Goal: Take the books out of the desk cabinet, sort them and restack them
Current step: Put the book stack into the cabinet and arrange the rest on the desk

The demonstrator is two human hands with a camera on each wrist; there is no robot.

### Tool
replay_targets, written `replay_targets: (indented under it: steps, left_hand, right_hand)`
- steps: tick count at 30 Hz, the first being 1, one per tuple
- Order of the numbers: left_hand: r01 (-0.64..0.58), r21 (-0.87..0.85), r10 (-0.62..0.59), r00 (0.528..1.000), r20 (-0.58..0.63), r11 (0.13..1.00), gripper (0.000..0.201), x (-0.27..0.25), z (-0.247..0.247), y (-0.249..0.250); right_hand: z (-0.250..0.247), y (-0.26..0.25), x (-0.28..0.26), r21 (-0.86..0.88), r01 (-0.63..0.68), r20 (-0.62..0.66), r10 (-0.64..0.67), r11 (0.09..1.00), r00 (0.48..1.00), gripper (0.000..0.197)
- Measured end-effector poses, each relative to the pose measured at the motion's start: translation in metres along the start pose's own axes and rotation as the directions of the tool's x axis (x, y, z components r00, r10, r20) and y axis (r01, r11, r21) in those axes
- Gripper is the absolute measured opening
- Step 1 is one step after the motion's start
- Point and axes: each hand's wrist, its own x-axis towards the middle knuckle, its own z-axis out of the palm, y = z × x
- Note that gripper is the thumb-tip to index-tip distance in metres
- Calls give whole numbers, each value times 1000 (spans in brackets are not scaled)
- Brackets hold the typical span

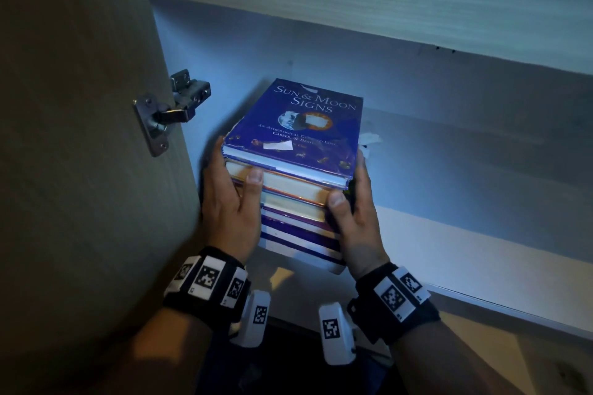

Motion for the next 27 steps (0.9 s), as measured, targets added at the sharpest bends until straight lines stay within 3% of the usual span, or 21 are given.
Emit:
replay_targets:
  steps: [6, 13, 17, 23, 27]
  left_hand:
    - [-45, 109, 55, 995, -89, 993, 79, -2, 10, -6]
    - [-54, 189, 66, 996, -61, 980, 77, 7, 7, -15]
    - [-41, 283, 75, 991, -109, 958, 80, 3, 14, -12]
    - [-68, 255, 96, 990, -101, 964, 82, 2, 11, -17]
    - [-48, 271, 89, 986, -139, 961, 83, 6, 16, -11]
  right_hand:
    - [2, 6, 11, 23, 18, 1, -18, 1000, 1000, 86]
    - [6, 12, 30, -5, -19, 34, 19, 1000, 999, 89]
    - [8, 11, 31, 13, 11, 20, -12, 1000, 1000, 88]
    - [9, 4, 31, 47, 40, 26, -42, 998, 999, 76]
    - [11, 7, 32, 1, 36, 14, -36, 999, 999, 87]
